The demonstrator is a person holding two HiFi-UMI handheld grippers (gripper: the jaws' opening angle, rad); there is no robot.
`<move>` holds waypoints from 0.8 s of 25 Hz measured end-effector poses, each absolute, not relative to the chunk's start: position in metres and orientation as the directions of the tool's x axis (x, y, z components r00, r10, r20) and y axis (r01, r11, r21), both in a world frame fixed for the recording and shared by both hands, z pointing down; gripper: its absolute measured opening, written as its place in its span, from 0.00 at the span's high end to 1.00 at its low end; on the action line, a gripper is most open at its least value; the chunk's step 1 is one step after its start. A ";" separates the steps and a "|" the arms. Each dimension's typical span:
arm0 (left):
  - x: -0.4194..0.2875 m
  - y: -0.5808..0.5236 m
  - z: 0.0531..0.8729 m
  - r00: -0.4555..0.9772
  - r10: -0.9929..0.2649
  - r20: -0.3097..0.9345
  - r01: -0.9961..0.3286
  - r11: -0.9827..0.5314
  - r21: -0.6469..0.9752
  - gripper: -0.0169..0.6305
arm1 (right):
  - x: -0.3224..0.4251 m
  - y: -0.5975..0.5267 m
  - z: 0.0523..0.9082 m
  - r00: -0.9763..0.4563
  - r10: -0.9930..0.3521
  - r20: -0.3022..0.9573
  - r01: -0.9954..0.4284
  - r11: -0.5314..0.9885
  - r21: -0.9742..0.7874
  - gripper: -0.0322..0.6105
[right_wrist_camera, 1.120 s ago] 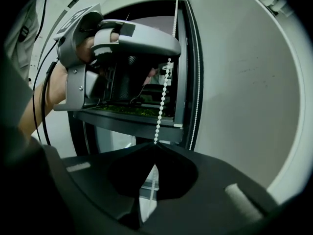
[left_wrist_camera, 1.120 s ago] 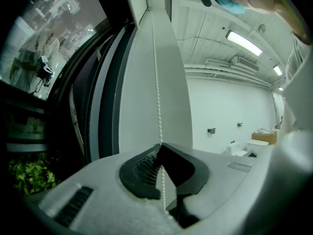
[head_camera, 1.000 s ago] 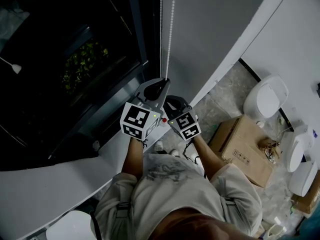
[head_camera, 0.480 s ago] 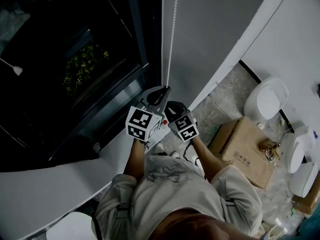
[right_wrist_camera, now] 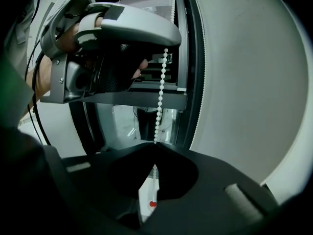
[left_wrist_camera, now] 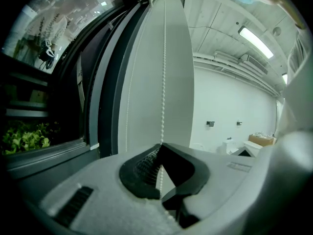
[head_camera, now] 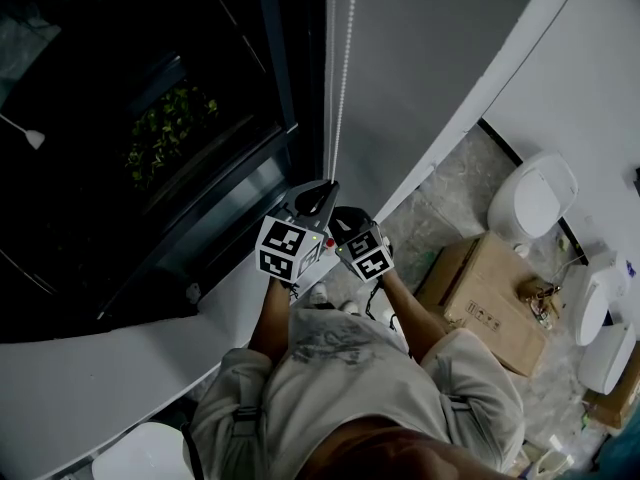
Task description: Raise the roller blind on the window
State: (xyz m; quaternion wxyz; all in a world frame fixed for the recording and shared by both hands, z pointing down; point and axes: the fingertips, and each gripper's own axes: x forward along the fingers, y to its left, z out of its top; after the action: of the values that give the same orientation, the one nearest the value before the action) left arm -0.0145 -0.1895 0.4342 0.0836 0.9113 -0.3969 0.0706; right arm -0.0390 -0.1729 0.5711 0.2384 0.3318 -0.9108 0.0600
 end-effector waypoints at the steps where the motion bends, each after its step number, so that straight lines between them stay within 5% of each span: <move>1: -0.015 -0.189 0.437 0.675 -0.711 0.198 -0.735 -0.670 0.099 0.95 | -0.039 -0.172 0.573 -0.665 -0.571 0.481 -0.632 0.774 0.045 0.93; 20: -0.014 -0.190 0.445 0.672 -0.711 0.206 -0.738 -0.667 0.104 0.95 | -0.036 -0.171 0.586 -0.647 -0.574 0.502 -0.645 0.763 0.042 0.93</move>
State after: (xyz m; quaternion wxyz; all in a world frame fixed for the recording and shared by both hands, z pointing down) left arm -0.0143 -0.1896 0.4448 0.0897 0.9100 -0.3980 0.0740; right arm -0.0363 -0.1714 0.5857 0.2514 0.3368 -0.9047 0.0706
